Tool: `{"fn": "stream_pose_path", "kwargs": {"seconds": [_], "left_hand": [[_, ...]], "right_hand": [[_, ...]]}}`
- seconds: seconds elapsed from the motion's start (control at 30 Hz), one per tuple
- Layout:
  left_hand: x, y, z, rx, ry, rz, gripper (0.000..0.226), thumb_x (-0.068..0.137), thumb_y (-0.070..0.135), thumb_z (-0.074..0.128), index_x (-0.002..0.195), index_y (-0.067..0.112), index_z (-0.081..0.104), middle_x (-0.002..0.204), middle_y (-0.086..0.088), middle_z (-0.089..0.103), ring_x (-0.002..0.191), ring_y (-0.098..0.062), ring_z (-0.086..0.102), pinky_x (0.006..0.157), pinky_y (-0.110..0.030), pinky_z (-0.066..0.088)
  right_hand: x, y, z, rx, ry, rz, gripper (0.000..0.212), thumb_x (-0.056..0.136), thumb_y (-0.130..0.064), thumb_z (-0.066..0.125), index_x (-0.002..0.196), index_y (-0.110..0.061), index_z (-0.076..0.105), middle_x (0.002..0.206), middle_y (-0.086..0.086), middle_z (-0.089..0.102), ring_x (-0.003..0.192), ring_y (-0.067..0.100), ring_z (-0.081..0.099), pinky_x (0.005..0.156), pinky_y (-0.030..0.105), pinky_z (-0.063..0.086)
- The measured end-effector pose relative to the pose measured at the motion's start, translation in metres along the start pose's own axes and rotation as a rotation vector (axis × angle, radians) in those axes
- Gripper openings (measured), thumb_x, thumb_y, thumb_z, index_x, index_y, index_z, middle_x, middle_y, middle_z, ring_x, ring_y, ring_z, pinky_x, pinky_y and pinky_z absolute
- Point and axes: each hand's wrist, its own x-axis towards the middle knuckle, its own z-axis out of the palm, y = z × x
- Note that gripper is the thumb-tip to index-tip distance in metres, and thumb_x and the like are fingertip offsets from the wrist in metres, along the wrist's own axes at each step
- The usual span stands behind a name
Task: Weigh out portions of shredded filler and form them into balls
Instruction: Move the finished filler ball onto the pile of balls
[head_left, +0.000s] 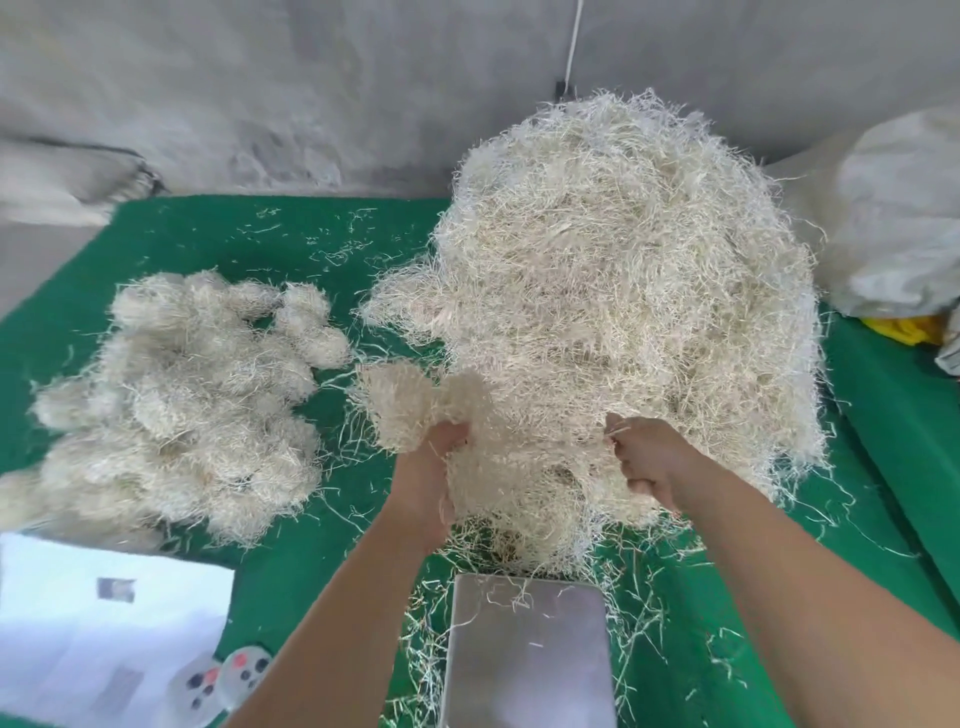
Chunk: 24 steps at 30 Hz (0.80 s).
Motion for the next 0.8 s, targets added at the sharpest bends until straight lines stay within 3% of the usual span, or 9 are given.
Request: {"fn": "stream_pose_path", "kwargs": {"seconds": [0.13,0.3,0.37,0.43,0.5,0.57,0.67,0.73,0.8], "left_hand": [[0.014,-0.001,-0.032,0.115,0.254,0.001,0.030,0.075,0.039,0.076,0.102,0.028,0.069,0.144,-0.008,0.055,0.134,-0.037,0.049,0.119,-0.061,0.030],[0.012,-0.015,-0.052,0.302,0.417,-0.034,0.027,0.086,0.036,0.069,0.100,0.014,0.066,0.094,0.001,0.057,0.087,-0.022,0.053,0.095,-0.043,0.035],[0.007,-0.024,-0.043,0.373,0.401,-0.046,0.023,0.088,0.035,0.068,0.093,0.013,0.064,0.094,-0.004,0.062,0.082,-0.019,0.056,0.084,-0.036,0.041],[-0.002,-0.035,-0.025,0.414,0.315,-0.053,0.027,0.092,0.034,0.066,0.107,0.012,0.067,0.111,-0.008,0.069,0.092,-0.021,0.065,0.077,-0.035,0.051],[-0.014,-0.044,-0.007,0.334,0.167,-0.082,0.053,0.095,0.046,0.064,0.134,0.011,0.059,0.140,-0.010,0.062,0.124,-0.028,0.061,0.108,-0.048,0.048],[-0.023,-0.050,0.007,0.035,-0.104,-0.098,0.079,0.093,0.067,0.053,0.152,0.014,0.046,0.151,-0.013,0.054,0.143,-0.031,0.047,0.123,-0.054,0.029],[-0.028,-0.057,0.027,-0.348,-0.300,-0.117,0.080,0.095,0.071,0.043,0.149,0.013,0.051,0.147,-0.025,0.055,0.140,-0.040,0.051,0.122,-0.057,0.030],[-0.031,-0.064,0.037,-0.294,-0.282,-0.171,0.070,0.092,0.066,0.058,0.143,0.017,0.060,0.141,-0.021,0.062,0.134,-0.037,0.058,0.119,-0.054,0.037],[-0.031,-0.064,0.034,-0.007,-0.260,-0.118,0.059,0.073,0.069,0.079,0.119,0.032,0.077,0.123,-0.002,0.075,0.120,-0.022,0.069,0.108,-0.048,0.050]], "right_hand": [[0.009,-0.012,-0.010,0.211,-0.015,0.125,0.021,0.111,-0.018,0.045,0.095,-0.014,0.058,0.064,-0.008,0.045,0.043,0.011,0.033,0.038,0.023,0.032],[0.015,-0.020,-0.042,0.364,0.069,0.112,0.024,0.105,-0.025,0.060,0.122,-0.008,0.060,0.080,0.004,0.057,0.064,0.014,0.051,0.048,0.027,0.048],[0.011,-0.023,-0.048,-0.010,-0.016,-0.058,0.065,0.095,-0.032,0.074,0.150,-0.019,0.042,0.128,0.018,0.061,0.102,0.028,0.062,0.082,0.041,0.057],[0.003,-0.027,-0.058,-0.816,-0.129,-0.212,0.105,0.083,-0.049,0.083,0.162,-0.038,0.015,0.166,0.016,0.025,0.144,0.045,0.034,0.113,0.062,0.035],[-0.011,-0.038,-0.061,-1.244,-0.104,-0.322,0.111,0.080,-0.063,0.078,0.163,-0.043,0.008,0.173,0.002,0.002,0.156,0.043,0.005,0.119,0.070,0.019],[-0.040,-0.045,-0.054,-1.022,-0.027,-0.451,0.102,0.081,-0.075,0.067,0.162,-0.041,0.016,0.171,0.001,0.015,0.155,0.036,0.016,0.121,0.065,0.025],[-0.089,-0.021,-0.011,-0.462,-0.196,-0.629,0.104,0.068,-0.083,0.073,0.153,-0.063,0.016,0.156,-0.020,0.035,0.133,0.006,0.045,0.106,0.039,0.044],[-0.111,0.005,0.020,-0.390,-0.303,-0.611,0.098,0.074,-0.063,0.085,0.151,-0.061,0.024,0.146,-0.027,0.045,0.123,-0.008,0.051,0.094,0.015,0.045],[-0.113,0.029,0.035,-0.336,-0.146,-0.667,0.069,0.088,-0.030,0.081,0.142,-0.047,0.041,0.136,-0.019,0.057,0.119,0.000,0.059,0.091,0.011,0.049]]}}
